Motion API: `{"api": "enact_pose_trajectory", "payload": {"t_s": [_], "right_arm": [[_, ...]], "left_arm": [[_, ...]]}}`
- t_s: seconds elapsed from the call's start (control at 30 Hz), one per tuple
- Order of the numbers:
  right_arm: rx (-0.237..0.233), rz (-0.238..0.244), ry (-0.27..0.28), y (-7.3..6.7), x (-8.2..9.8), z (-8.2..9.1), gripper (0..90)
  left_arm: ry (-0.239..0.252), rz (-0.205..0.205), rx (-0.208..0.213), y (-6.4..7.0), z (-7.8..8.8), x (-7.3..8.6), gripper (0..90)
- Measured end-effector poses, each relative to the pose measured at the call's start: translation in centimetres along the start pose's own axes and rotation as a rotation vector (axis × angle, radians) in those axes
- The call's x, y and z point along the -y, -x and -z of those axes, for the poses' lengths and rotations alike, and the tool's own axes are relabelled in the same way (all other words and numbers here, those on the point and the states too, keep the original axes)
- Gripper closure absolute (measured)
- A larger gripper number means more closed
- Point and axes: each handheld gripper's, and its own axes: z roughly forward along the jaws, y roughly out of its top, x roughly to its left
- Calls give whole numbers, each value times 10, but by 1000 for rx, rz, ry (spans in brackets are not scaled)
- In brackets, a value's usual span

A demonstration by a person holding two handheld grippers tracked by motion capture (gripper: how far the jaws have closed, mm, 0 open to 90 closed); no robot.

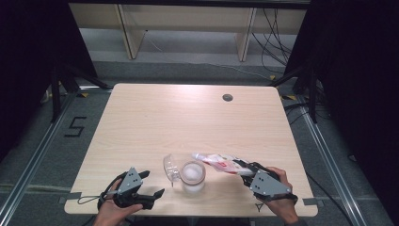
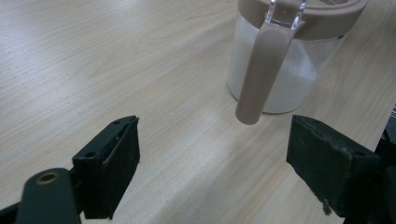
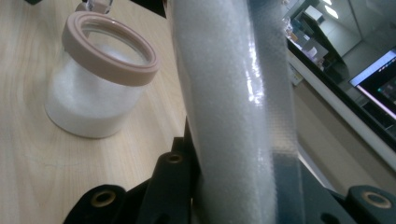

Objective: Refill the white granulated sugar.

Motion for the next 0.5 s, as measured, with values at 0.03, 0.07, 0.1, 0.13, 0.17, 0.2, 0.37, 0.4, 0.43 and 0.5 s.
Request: {"api": "enact_pose_trajectory", "payload": {"t_s": [0.03,0.07,0.1,0.13,0.17,0.2,0.37,0.4,0.43,0.5], "right_arm": [[-1,-35,3,0,2,0,780],[-11,-43,11,2,3,-1,782],[-6,-51,16,3,5,-1,783],[-4,-77,16,3,6,-2,784],[-8,-87,27,5,7,-3,785],[-6,-111,37,5,9,-4,787],[-6,-187,53,7,15,-10,790],[-5,-201,59,9,17,-11,790],[-6,-218,74,10,19,-13,790],[-7,-262,88,12,24,-15,791]], "left_arm": [[0,1,0,0,0,0,170],[0,1,0,0,0,0,170],[0,0,0,0,0,0,170],[-1,-1,0,0,0,0,169],[-1,0,0,0,0,0,170],[-1,0,0,0,0,0,169],[-4,-2,-5,0,0,0,170],[-3,-2,-4,0,0,0,170],[3,7,-3,1,-1,0,170],[-2,-2,-3,1,-1,0,170]]}}
